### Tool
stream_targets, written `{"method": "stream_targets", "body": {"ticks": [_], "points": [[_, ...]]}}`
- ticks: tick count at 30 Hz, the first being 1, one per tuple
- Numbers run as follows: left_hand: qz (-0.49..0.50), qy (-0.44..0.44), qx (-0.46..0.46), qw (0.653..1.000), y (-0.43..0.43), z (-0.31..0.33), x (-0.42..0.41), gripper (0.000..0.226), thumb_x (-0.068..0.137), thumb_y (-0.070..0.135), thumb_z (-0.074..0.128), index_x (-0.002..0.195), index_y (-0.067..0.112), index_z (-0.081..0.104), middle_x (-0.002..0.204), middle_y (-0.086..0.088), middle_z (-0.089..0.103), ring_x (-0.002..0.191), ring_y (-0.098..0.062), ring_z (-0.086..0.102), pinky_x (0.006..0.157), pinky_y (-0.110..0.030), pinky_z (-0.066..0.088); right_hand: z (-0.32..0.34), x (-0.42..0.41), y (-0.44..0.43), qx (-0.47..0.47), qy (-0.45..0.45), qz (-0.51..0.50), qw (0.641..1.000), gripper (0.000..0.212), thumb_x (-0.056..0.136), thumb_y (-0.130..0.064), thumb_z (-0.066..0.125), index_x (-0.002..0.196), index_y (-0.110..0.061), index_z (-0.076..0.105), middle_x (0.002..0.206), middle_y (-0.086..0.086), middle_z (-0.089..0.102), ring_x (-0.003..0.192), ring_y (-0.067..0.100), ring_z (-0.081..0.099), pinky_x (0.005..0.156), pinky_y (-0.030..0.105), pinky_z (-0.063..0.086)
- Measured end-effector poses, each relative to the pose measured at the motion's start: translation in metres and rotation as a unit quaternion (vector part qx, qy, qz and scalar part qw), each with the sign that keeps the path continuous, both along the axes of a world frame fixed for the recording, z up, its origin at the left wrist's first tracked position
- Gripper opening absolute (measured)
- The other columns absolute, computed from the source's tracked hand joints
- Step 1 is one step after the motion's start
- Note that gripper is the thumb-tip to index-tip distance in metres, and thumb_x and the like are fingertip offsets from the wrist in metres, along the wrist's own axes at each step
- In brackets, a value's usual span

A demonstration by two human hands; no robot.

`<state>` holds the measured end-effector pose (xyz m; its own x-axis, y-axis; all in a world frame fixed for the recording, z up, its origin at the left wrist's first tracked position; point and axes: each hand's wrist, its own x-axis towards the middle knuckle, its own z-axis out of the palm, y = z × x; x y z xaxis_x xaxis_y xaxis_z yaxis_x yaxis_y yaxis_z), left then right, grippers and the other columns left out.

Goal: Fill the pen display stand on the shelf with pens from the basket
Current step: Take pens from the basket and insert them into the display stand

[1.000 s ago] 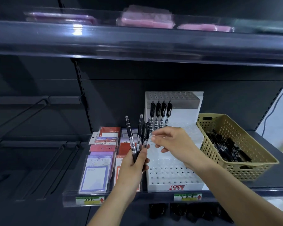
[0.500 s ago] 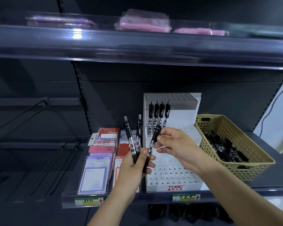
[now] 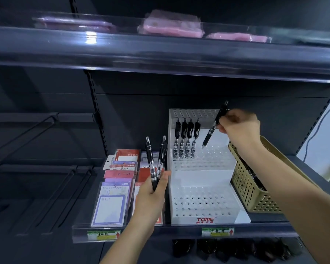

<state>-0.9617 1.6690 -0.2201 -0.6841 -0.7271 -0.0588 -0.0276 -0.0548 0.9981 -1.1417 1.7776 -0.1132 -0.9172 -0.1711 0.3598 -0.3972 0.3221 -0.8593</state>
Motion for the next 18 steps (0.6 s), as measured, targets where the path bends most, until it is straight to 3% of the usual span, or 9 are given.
{"method": "stream_targets", "body": {"ticks": [1, 5, 9, 12, 15, 18], "points": [[-0.002, -0.005, -0.003, 1.000, -0.001, -0.001, 0.000, 0.028, 0.090, 0.039, 0.053, 0.104, 0.018, 0.066, 0.043, 0.022, 0.026, 0.049, 0.000, 0.029, 0.072, -0.031, 0.040, 0.000, -0.002, -0.004, 0.015, 0.011, -0.004, 1.000, 0.014, 0.080, -0.012, 0.056, 0.069, -0.010, 0.064, 0.073, 0.010, 0.071, 0.079, 0.030, 0.069, 0.074, 0.039, 0.056], [-0.013, -0.015, -0.004, 1.000, -0.004, 0.000, 0.001, 0.030, 0.090, 0.039, 0.052, 0.104, 0.015, 0.065, 0.038, 0.018, 0.033, 0.040, 0.001, 0.036, 0.069, -0.027, 0.037, -0.005, -0.010, -0.019, 0.067, 0.035, -0.013, 0.997, 0.015, 0.081, -0.016, 0.054, 0.075, -0.010, 0.067, 0.074, 0.006, 0.071, 0.078, 0.023, 0.068, 0.069, 0.029, 0.053], [-0.022, -0.010, -0.008, 1.000, -0.008, 0.001, 0.004, 0.030, 0.091, 0.037, 0.052, 0.106, 0.014, 0.063, 0.037, 0.021, 0.039, 0.040, 0.002, 0.039, 0.073, -0.028, 0.038, -0.014, -0.014, -0.027, 0.077, 0.046, -0.001, 0.996, 0.017, 0.084, -0.015, 0.055, 0.079, -0.002, 0.065, 0.079, 0.016, 0.070, 0.078, 0.035, 0.066, 0.070, 0.039, 0.054], [-0.023, -0.013, -0.005, 1.000, -0.013, -0.005, 0.004, 0.041, 0.089, 0.043, 0.053, 0.105, 0.006, 0.061, 0.041, 0.017, 0.032, 0.043, -0.003, 0.033, 0.074, -0.029, 0.037, -0.020, -0.014, -0.030, 0.115, 0.046, 0.014, 0.992, 0.020, 0.085, -0.013, 0.053, 0.080, 0.003, 0.064, 0.083, 0.021, 0.068, 0.078, 0.038, 0.064, 0.066, 0.037, 0.053], [-0.029, -0.003, -0.001, 1.000, -0.014, -0.007, 0.003, 0.031, 0.087, 0.047, 0.052, 0.097, 0.018, 0.055, 0.045, 0.016, 0.027, 0.044, -0.003, 0.029, 0.071, -0.030, 0.034, -0.028, -0.012, -0.031, 0.137, 0.022, 0.040, 0.990, 0.015, 0.087, -0.015, 0.055, 0.081, -0.004, 0.064, 0.083, 0.014, 0.070, 0.067, 0.023, 0.058, 0.062, 0.027, 0.046], [-0.029, 0.012, 0.014, 0.999, -0.012, -0.005, 0.004, 0.024, 0.089, 0.043, 0.052, 0.085, 0.020, 0.057, 0.041, 0.018, 0.038, 0.045, 0.000, 0.036, 0.072, -0.030, 0.036, -0.035, -0.013, -0.030, 0.162, 0.011, 0.045, 0.986, 0.013, 0.087, -0.018, 0.056, 0.079, -0.012, 0.064, 0.082, 0.010, 0.070, 0.066, 0.020, 0.056, 0.060, 0.024, 0.043]]}}
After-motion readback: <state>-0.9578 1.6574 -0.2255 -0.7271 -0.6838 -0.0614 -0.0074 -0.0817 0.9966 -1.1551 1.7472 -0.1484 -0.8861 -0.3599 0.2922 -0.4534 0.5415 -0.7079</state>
